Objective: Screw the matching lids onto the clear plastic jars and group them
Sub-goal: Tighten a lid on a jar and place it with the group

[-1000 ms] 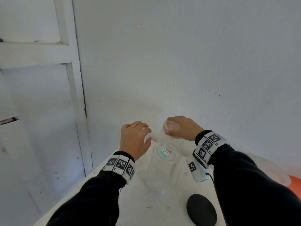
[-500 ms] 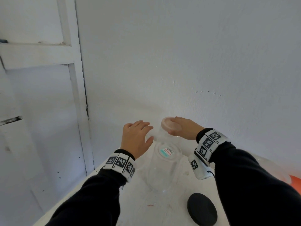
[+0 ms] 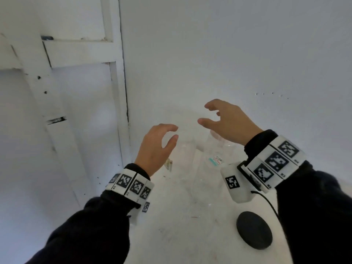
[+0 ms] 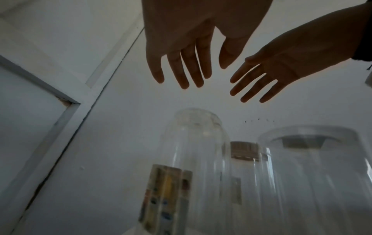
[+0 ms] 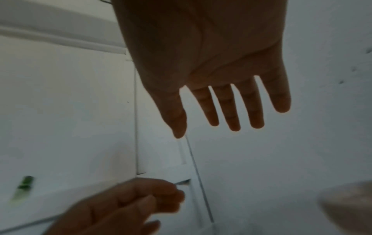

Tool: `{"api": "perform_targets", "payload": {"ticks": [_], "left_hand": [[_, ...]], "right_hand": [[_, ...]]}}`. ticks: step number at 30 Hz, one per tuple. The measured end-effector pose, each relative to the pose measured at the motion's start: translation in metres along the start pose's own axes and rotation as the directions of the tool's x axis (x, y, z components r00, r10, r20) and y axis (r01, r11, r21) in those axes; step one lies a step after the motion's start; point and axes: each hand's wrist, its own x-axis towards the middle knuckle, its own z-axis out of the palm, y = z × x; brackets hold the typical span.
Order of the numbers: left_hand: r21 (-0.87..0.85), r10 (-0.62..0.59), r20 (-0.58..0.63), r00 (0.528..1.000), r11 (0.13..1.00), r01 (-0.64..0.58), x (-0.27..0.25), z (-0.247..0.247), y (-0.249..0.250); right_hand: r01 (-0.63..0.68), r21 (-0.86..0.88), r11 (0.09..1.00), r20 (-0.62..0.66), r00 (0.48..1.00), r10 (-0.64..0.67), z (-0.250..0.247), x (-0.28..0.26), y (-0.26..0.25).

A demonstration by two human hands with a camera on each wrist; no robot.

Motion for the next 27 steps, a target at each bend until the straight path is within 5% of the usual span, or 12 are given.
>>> {"api": "perform_targets", "payload": {"ticks": [8, 10, 13, 18, 21, 27], "left_hand": [[0.144, -0.148, 0.281, 0.948, 0.983, 0.111, -0.055, -0.052, -0.027], [0.197, -0.192, 0.448, 0.873, 0.974, 0.113, -0.073, -0.058, -0.033], [0.334, -0.274, 0.660, 0.700, 0.941, 0.053, -0.092, -0.062, -0.040], [0.453, -0.397, 0.772, 0.497, 0.892, 0.009, -0.105, -0.064, -0.047], [0.473, -0.414, 0.797, 0.440, 0.881, -0.028, -0.111, -0.064, -0.053], [0.579, -0.513, 0.755, 0.407, 0.814, -0.047, -0.116, -0.064, -0.056]], "right_hand": [[-0.016, 0.104, 0.994, 0.141, 0.990, 0.001, 0.058, 0.001, -0.032], [-0.057, 0.086, 0.995, 0.166, 0.985, 0.043, 0.068, 0.007, -0.033], [-0.090, 0.002, 0.996, 0.235, 0.968, 0.087, 0.080, 0.015, -0.033], [-0.084, -0.201, 0.976, 0.303, 0.942, 0.144, 0.092, 0.022, -0.032], [-0.049, -0.354, 0.934, 0.264, 0.953, 0.150, 0.098, 0.024, -0.030], [0.028, -0.417, 0.908, 0.243, 0.967, 0.082, 0.097, 0.015, -0.032]]}}
